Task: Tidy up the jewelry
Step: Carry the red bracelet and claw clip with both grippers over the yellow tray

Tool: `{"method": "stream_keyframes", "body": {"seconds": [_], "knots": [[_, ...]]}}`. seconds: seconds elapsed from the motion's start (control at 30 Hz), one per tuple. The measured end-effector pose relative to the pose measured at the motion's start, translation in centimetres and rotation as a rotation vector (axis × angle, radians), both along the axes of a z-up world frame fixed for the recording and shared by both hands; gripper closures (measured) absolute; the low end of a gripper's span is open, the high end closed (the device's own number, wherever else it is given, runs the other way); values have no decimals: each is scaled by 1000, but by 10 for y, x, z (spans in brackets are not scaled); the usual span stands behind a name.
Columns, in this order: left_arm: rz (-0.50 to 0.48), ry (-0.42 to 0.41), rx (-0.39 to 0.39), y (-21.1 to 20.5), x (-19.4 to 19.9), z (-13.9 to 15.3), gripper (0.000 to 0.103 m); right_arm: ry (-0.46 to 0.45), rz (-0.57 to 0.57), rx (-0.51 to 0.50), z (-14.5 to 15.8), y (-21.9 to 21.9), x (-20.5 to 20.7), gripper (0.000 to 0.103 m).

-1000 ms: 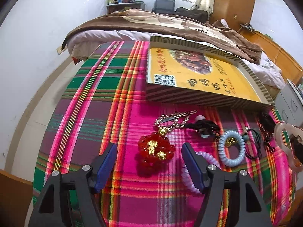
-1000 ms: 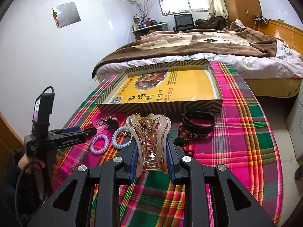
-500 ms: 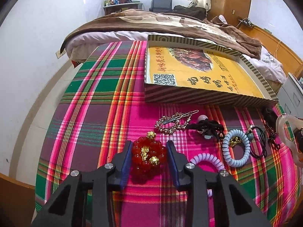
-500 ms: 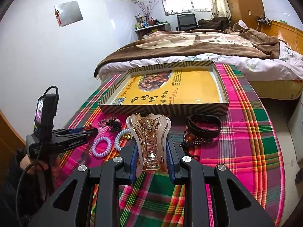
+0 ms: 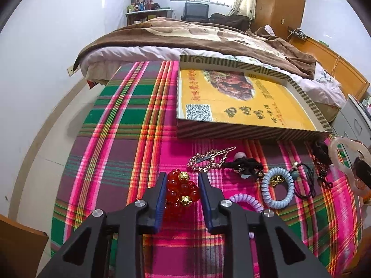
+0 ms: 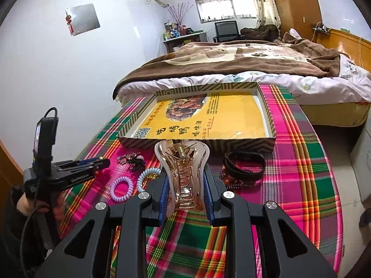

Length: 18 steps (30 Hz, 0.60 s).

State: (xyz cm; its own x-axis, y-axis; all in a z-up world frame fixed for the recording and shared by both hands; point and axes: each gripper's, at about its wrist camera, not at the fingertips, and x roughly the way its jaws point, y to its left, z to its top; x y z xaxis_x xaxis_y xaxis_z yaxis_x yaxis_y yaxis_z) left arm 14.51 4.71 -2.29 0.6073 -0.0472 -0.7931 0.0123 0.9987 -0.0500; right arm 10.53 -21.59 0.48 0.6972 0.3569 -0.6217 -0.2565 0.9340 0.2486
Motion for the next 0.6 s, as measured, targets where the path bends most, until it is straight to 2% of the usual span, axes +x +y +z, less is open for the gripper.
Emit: {"method": "stream_keyframes", "body": {"seconds": [0.17,0.37,0.6], "knots": [[-20,-42,-1,-4,3,24,76,-32,-11,-12,14,-2,13,76],[-55,-86,-17,-12,26,51,76,-52,-24,-36,30,-5,46,76],[-76,-89,-66,-20,70,58,76,-22,-31,-84,25,0,100,76]]}}
